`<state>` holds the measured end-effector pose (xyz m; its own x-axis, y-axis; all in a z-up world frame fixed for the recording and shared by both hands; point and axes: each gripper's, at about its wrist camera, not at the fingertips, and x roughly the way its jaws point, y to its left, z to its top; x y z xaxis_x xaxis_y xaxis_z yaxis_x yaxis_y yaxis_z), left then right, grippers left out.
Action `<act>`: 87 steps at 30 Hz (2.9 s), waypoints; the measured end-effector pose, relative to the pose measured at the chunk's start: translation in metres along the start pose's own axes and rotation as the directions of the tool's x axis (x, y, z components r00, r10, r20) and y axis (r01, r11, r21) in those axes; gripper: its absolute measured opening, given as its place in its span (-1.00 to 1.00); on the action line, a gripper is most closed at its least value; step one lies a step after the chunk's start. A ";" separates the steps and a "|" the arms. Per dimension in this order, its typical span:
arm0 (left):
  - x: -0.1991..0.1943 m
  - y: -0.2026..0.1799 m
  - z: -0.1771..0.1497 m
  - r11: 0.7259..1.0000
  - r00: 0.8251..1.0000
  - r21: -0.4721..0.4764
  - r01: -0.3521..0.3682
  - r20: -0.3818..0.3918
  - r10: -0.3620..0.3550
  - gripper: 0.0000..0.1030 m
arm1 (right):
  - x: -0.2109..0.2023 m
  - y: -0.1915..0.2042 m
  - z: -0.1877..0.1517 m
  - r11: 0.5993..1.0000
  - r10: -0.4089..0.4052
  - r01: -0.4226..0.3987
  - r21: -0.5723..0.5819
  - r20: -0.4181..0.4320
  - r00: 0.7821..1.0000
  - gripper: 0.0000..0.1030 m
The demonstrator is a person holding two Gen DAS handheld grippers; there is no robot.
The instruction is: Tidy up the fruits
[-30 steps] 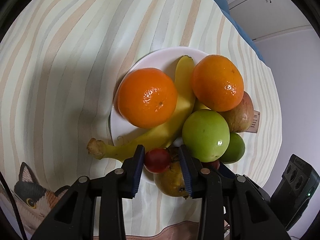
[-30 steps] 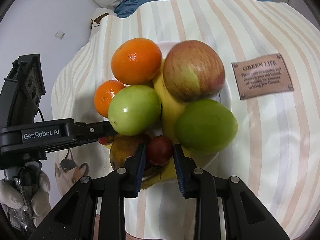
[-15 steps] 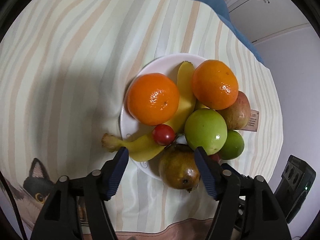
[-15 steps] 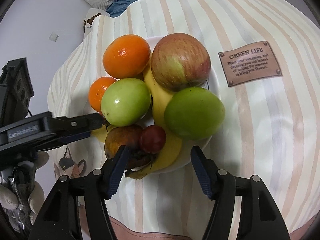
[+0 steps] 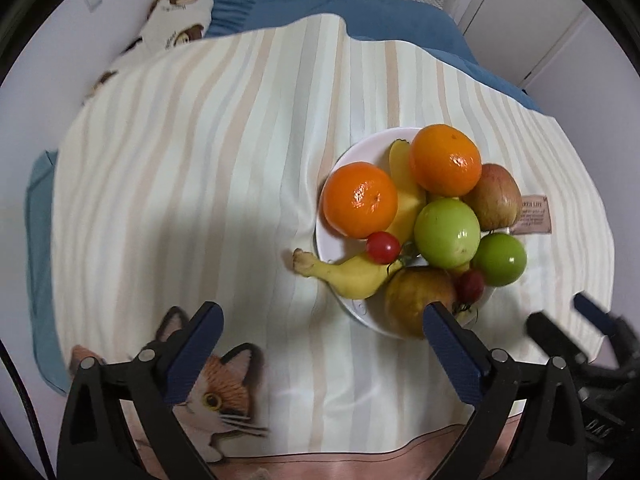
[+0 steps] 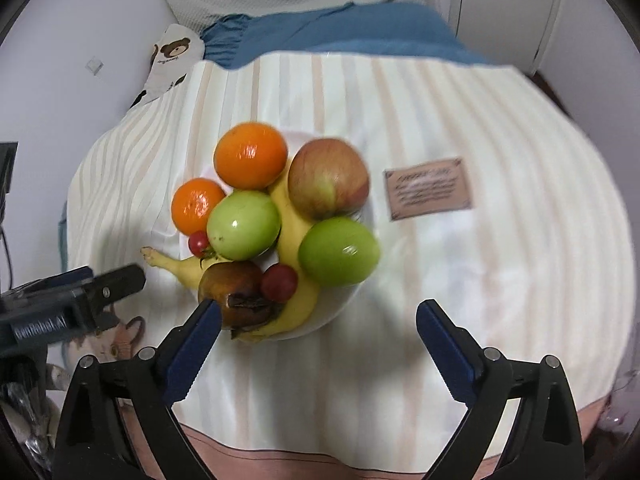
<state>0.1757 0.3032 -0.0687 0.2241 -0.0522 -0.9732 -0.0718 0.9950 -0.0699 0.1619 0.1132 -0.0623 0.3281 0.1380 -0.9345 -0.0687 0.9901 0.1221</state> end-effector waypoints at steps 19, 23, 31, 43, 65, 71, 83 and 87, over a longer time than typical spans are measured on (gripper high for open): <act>-0.083 -0.023 -0.035 0.999 0.985 0.019 -0.044 0.168 0.040 0.98 | -0.083 -0.009 -0.013 0.999 -0.039 0.040 -0.003 0.129 0.991 0.96; -0.126 -0.026 -0.051 0.999 0.970 -0.005 -0.035 0.240 0.035 0.98 | -0.126 -0.008 -0.021 0.999 -0.021 0.025 -0.022 0.186 0.982 0.96; -0.206 -0.030 -0.087 0.999 0.931 -0.021 -0.032 0.364 0.038 0.98 | -0.212 -0.004 -0.049 0.998 0.021 -0.004 -0.061 0.290 0.957 0.97; -0.274 -0.039 -0.140 0.997 0.893 -0.037 -0.070 0.442 0.080 0.98 | -0.301 0.007 -0.094 0.992 0.083 -0.041 -0.121 0.359 0.930 0.98; -0.286 -0.046 -0.168 0.997 0.882 -0.052 -0.055 0.466 0.072 0.98 | -0.323 0.002 -0.114 0.994 0.048 -0.005 -0.111 0.389 0.920 0.99; -0.262 -0.048 -0.155 0.994 0.885 -0.053 -0.095 0.452 0.109 0.99 | -0.292 -0.001 -0.104 0.995 0.026 0.014 -0.102 0.378 0.925 1.00; -0.215 -0.043 -0.127 0.988 0.893 -0.068 -0.136 0.423 0.152 0.99 | -0.241 -0.001 -0.074 0.995 -0.006 0.042 -0.088 0.376 0.927 1.00; -0.202 -0.041 -0.120 0.988 0.895 -0.070 -0.137 0.418 0.154 0.99 | -0.229 0.000 -0.066 0.995 -0.012 0.049 -0.089 0.372 0.928 1.00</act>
<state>0.0171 0.2628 0.1046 0.5961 0.1422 -0.7902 -0.1701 0.9842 0.0488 0.0243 0.0795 0.1298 0.6558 0.1250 -0.7445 -0.1362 0.9896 0.0462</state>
